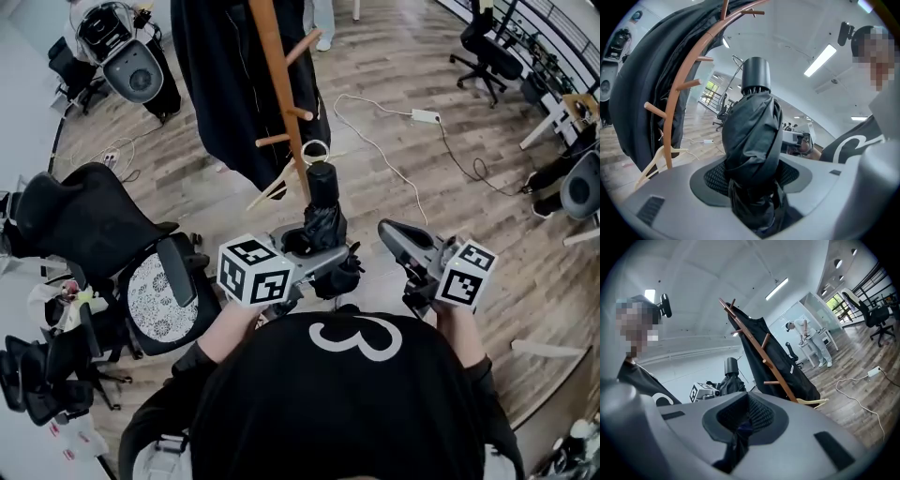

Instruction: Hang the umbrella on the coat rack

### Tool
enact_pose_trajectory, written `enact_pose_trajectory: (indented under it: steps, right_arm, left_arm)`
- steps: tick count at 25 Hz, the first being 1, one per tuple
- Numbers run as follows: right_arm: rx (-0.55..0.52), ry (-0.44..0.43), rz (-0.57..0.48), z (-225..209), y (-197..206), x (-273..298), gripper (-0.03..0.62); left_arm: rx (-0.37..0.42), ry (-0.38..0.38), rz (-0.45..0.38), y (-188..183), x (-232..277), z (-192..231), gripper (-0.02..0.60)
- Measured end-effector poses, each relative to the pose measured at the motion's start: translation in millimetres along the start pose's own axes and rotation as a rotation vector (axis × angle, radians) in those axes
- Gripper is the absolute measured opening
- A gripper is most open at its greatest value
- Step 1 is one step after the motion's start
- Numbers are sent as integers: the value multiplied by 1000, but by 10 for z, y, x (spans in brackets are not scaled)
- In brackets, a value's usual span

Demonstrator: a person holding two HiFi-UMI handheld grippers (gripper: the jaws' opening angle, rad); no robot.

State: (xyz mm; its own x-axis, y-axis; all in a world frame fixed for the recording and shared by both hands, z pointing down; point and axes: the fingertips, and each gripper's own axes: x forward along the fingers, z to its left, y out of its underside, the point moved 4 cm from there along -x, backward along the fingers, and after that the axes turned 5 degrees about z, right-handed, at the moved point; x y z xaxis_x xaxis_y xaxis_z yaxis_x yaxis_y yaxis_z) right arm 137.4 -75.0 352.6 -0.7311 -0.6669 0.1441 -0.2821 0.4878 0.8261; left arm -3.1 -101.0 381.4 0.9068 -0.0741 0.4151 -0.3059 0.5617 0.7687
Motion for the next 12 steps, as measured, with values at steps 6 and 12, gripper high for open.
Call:
enact_pose_trajectory:
  steps: [6,12]
  right_arm:
    - [-36,-66,74,-379,-209,-32,26]
    - [-91,-150,119,-620,-403,-21,26]
  left_arm:
    - [-26,-71,-41,-214,275,75,273]
    - [-39,-154,-83,-368,419,127,273]
